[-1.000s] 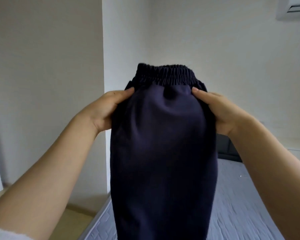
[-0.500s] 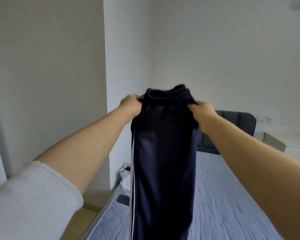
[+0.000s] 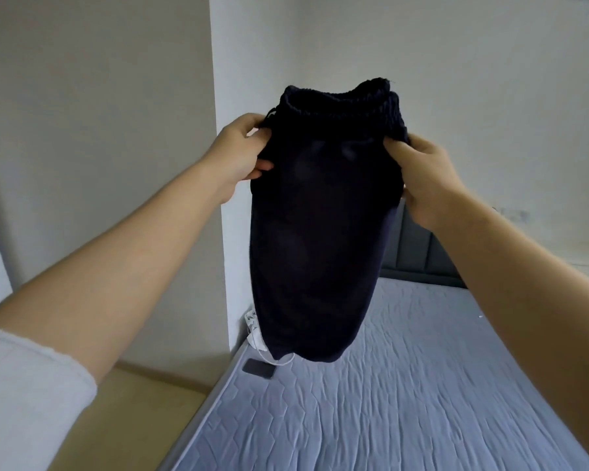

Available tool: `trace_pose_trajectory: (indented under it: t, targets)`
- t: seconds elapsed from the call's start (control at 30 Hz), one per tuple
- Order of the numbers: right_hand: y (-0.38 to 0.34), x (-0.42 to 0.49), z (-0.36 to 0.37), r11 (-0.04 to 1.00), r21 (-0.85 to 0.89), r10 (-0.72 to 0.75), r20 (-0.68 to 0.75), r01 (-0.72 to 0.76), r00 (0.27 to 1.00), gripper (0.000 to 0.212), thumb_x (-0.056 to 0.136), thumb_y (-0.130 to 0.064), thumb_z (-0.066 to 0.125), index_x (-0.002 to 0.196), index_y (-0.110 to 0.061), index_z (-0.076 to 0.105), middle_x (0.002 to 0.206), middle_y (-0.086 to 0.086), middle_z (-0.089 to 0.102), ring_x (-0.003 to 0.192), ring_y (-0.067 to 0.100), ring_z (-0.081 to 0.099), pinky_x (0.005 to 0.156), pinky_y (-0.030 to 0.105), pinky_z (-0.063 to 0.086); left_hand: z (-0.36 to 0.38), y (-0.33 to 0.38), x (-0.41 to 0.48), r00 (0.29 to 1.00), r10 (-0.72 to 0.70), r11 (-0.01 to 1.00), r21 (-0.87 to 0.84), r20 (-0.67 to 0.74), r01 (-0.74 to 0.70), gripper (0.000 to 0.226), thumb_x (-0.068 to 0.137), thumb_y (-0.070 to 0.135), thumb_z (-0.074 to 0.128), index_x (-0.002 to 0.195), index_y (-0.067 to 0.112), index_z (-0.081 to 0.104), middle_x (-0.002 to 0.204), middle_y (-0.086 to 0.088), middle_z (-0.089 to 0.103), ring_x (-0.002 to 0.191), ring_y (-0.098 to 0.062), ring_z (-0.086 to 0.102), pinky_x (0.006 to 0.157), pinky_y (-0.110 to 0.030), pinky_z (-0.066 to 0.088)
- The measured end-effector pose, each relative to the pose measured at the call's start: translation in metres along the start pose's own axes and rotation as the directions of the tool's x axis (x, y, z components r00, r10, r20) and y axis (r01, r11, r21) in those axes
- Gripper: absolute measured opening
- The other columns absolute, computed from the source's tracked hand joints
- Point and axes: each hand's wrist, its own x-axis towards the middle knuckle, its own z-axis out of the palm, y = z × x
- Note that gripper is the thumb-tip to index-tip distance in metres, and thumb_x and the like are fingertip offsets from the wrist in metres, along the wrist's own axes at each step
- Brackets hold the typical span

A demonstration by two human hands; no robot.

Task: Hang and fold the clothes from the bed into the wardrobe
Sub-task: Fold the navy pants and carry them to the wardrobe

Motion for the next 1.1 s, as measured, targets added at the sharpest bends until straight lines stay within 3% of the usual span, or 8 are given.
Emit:
trace_pose_trajectory:
  t: [0.17,0.27,0.43,0.53,0.63,0.73,0.97,1.1]
  targets:
    - [0.051,-0.076,-0.008,0.97,0.037,0.236,0.076,-0.239,0.969,0.014,0.093,-0.015,0.054,0.087,-0.017,0.066,0.08,-0.006,0.072,0.069,0.004,0.068,0.057,0.018,0.053,0.006,-0.059,-0.085,0.982,-0.172,0.985,0.034,0.076,0.17,0.02,0.097,0.026,0.043,0.086,0.036,0.056,0.075,0.012,0.054,0.057,-0.005,0.048,0.054,-0.014,0.04]
    - [0.091,-0.129,-0.016,0.92,0.024,0.388,0.093,-0.392,0.917,0.014,0.09,-0.006,0.055,0.084,-0.013,0.065,0.074,-0.003,0.071,0.062,0.004,0.067,0.052,0.016,0.051,0.016,-0.097,-0.147,0.954,-0.278,0.96,0.028,0.111,0.277,0.024,0.097,0.02,0.044,0.083,0.033,0.057,0.069,0.011,0.053,0.049,0.004,0.048,0.044,-0.007,0.036]
    - [0.145,-0.231,-0.036,0.76,-0.039,0.648,0.122,-0.648,0.752,0.014,0.089,-0.001,0.054,0.081,-0.009,0.063,0.073,0.002,0.068,0.058,0.006,0.066,0.047,0.016,0.048,0.034,-0.149,-0.254,0.854,-0.48,0.877,0.076,0.202,0.475,0.026,0.097,0.013,0.043,0.092,0.032,0.059,0.091,0.015,0.061,0.08,0.005,0.053,0.059,0.0,0.04]
    - [0.167,-0.286,-0.047,0.656,-0.037,0.75,0.139,-0.754,0.646,0.014,0.089,-0.001,0.053,0.084,-0.008,0.065,0.073,0.003,0.071,0.059,0.009,0.068,0.047,0.017,0.049,0.04,-0.167,-0.312,0.783,-0.572,0.819,0.122,0.244,0.56,0.026,0.097,0.012,0.043,0.093,0.031,0.06,0.09,0.019,0.06,0.081,0.01,0.051,0.062,-0.002,0.039]
    - [0.183,-0.329,-0.053,0.567,-0.048,0.819,0.146,-0.822,0.555,0.014,0.088,0.0,0.053,0.086,-0.007,0.065,0.076,0.006,0.072,0.066,0.017,0.069,0.052,0.022,0.051,0.041,-0.18,-0.358,0.702,-0.667,0.744,0.174,0.251,0.645,0.019,0.097,0.017,0.044,0.095,0.028,0.059,0.089,0.019,0.059,0.078,0.013,0.05,0.058,-0.003,0.038]
    - [0.199,-0.358,-0.054,0.501,-0.079,0.863,0.116,-0.862,0.491,0.014,0.086,0.003,0.054,0.087,-0.006,0.065,0.085,0.014,0.069,0.077,0.026,0.066,0.062,0.03,0.05,0.044,-0.197,-0.389,0.638,-0.729,0.682,0.173,0.249,0.711,0.019,0.098,0.019,0.043,0.092,0.029,0.058,0.092,0.012,0.061,0.084,0.0,0.055,0.066,-0.013,0.039]
    - [0.257,-0.372,-0.051,0.395,-0.095,0.918,0.016,-0.914,0.395,0.018,0.083,0.006,0.056,0.093,-0.005,0.067,0.098,0.021,0.068,0.093,0.036,0.064,0.087,0.044,0.052,0.066,-0.246,-0.393,0.526,-0.814,0.572,0.185,0.245,0.799,0.019,0.097,0.016,0.044,0.091,0.023,0.061,0.09,0.001,0.063,0.084,-0.012,0.058,0.078,-0.023,0.046]
    - [0.309,-0.344,-0.04,0.358,-0.064,0.931,-0.052,-0.931,0.362,0.016,0.084,0.004,0.057,0.09,-0.006,0.067,0.085,0.015,0.07,0.079,0.031,0.066,0.078,0.039,0.054,0.08,-0.297,-0.362,0.482,-0.84,0.529,0.18,0.251,0.829,0.018,0.096,0.016,0.044,0.091,0.025,0.059,0.087,0.003,0.063,0.081,-0.011,0.058,0.073,-0.022,0.046]
